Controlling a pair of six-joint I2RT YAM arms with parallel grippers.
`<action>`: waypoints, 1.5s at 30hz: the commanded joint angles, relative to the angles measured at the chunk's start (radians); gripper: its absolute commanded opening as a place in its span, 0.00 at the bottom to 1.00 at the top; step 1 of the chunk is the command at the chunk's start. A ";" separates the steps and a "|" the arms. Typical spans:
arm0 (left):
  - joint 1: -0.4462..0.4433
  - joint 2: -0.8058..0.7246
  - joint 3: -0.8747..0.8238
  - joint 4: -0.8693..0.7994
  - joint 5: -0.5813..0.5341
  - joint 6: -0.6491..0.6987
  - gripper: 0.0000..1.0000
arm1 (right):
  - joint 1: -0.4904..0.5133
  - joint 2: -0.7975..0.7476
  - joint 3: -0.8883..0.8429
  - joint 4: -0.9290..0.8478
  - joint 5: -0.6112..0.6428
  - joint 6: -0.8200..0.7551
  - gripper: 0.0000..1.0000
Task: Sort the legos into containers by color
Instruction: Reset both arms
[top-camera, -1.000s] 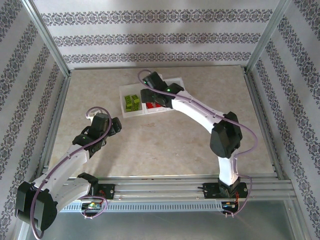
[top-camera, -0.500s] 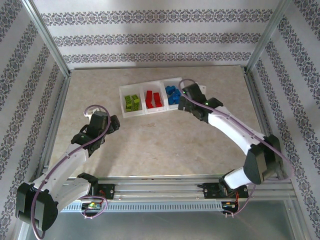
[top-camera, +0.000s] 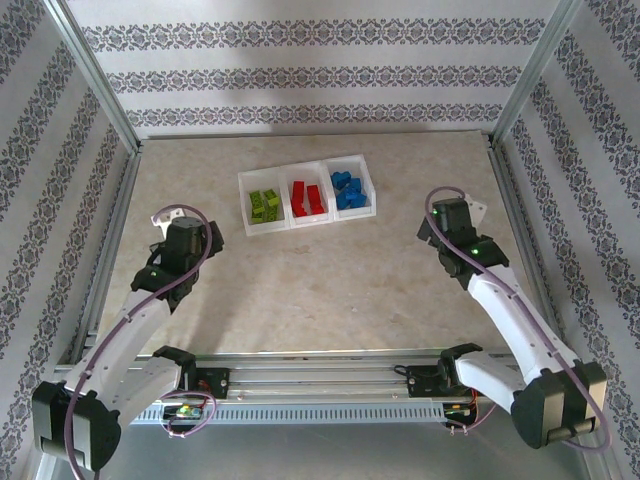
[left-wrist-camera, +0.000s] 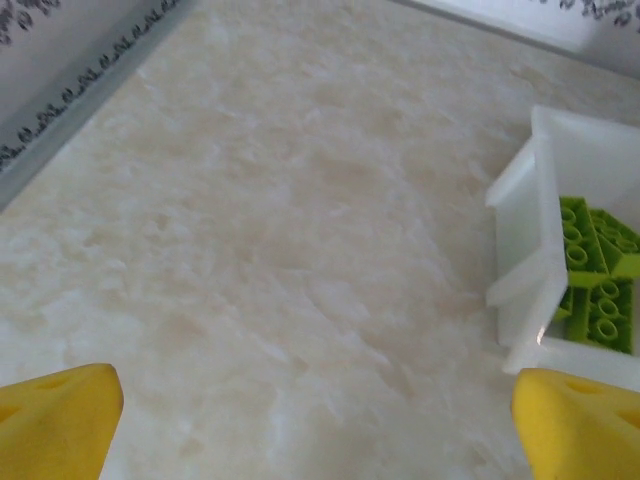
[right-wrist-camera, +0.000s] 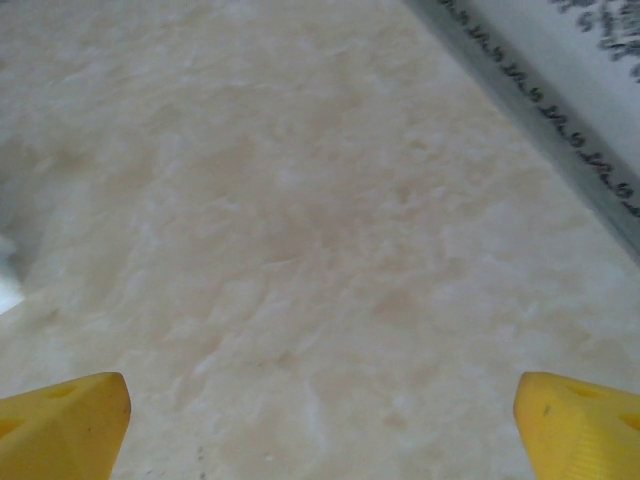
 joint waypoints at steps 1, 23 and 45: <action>0.044 -0.004 -0.006 0.083 -0.013 0.082 1.00 | -0.049 -0.026 -0.039 0.049 0.029 -0.048 0.98; 0.195 0.169 -0.248 0.800 0.199 0.455 1.00 | -0.107 -0.015 -0.325 0.665 0.063 -0.391 0.98; 0.195 0.559 -0.333 1.277 0.460 0.523 1.00 | -0.120 -0.030 -0.518 0.958 -0.090 -0.439 0.98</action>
